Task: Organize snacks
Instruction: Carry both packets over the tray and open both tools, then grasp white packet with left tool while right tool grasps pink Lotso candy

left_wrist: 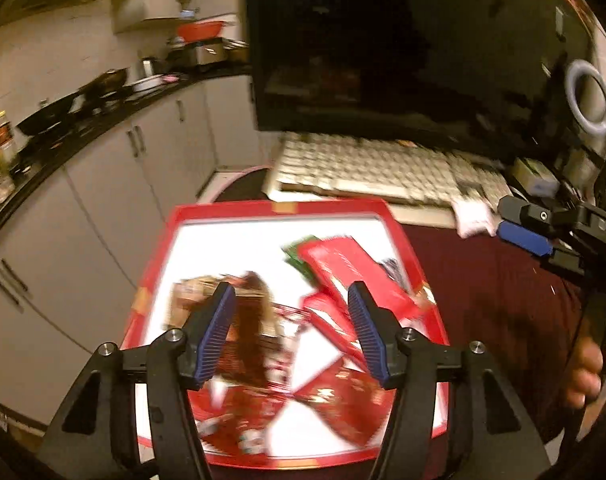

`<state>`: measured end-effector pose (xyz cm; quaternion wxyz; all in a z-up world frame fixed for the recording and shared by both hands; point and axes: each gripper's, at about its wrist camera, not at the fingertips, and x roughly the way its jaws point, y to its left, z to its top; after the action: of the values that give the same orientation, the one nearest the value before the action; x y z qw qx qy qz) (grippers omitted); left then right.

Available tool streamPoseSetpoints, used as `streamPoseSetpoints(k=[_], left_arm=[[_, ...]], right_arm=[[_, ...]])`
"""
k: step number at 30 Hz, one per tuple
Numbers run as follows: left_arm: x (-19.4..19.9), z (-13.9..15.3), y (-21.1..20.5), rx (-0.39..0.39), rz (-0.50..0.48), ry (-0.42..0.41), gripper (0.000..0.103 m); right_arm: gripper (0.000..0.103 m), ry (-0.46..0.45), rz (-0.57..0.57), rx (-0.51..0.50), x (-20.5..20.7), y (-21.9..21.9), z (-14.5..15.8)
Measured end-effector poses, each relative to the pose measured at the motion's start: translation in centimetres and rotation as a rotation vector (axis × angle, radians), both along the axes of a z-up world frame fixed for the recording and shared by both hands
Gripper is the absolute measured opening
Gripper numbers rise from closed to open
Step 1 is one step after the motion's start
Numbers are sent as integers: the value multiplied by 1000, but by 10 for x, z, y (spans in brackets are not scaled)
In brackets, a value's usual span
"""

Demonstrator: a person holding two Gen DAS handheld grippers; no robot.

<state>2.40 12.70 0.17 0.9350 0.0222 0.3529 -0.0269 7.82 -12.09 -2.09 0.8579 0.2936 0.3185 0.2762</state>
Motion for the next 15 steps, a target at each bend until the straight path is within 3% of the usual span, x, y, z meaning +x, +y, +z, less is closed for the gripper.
streamPoseSetpoints(k=[9, 11, 15], left_arm=[[1, -17, -80, 57, -176, 81, 57], [4, -16, -95, 70, -192, 92, 58], [18, -13, -122, 92, -206, 112, 58]], right_arm=[[50, 113, -273, -89, -31, -121, -49], [56, 129, -314, -130, -33, -138, -51], [59, 132, -337, -226, -28, -155, -45]])
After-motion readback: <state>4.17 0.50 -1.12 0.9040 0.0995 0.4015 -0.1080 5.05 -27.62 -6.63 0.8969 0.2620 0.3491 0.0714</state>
